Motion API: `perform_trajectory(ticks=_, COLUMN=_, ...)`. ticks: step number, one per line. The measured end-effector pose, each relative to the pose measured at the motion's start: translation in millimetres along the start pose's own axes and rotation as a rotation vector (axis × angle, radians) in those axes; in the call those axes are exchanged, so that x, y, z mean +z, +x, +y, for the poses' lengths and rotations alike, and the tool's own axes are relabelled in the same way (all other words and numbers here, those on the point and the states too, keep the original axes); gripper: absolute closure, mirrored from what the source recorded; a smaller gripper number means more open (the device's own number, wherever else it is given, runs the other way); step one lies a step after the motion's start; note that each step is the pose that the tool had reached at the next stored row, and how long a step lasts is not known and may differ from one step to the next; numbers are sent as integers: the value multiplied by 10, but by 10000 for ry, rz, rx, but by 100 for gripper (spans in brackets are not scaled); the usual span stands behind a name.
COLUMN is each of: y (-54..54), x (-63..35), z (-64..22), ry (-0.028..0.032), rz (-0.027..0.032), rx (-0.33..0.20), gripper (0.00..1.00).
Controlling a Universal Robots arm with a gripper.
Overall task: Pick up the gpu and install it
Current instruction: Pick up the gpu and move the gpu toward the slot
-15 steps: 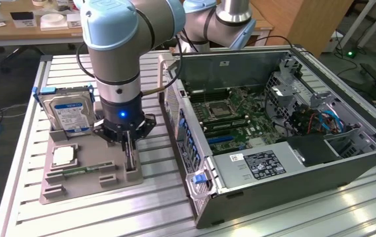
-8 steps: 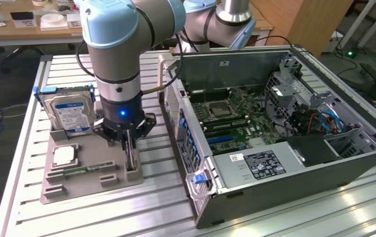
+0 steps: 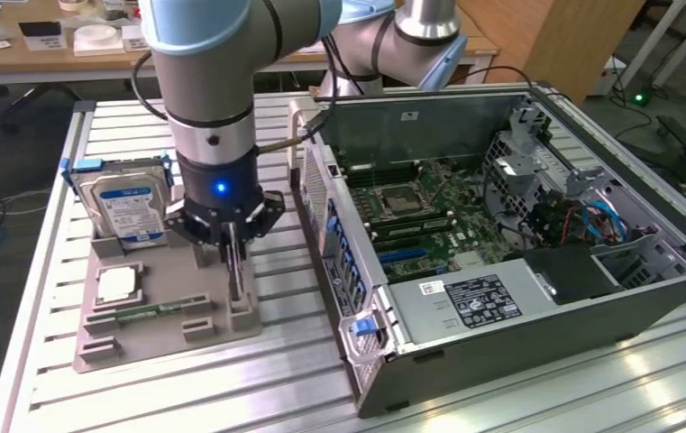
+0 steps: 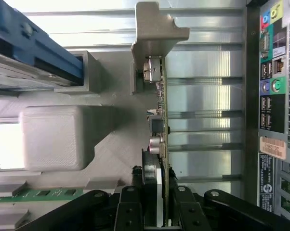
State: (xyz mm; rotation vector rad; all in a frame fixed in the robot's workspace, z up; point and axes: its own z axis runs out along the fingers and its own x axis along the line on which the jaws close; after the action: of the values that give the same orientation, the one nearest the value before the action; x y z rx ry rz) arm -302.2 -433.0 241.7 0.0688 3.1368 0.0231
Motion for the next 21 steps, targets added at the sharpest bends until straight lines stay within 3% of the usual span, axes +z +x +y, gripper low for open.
perform_trajectory(ticks=21, y=2, x=-926, z=14, ry=-3, rz=0, rx=0, gripper=72)
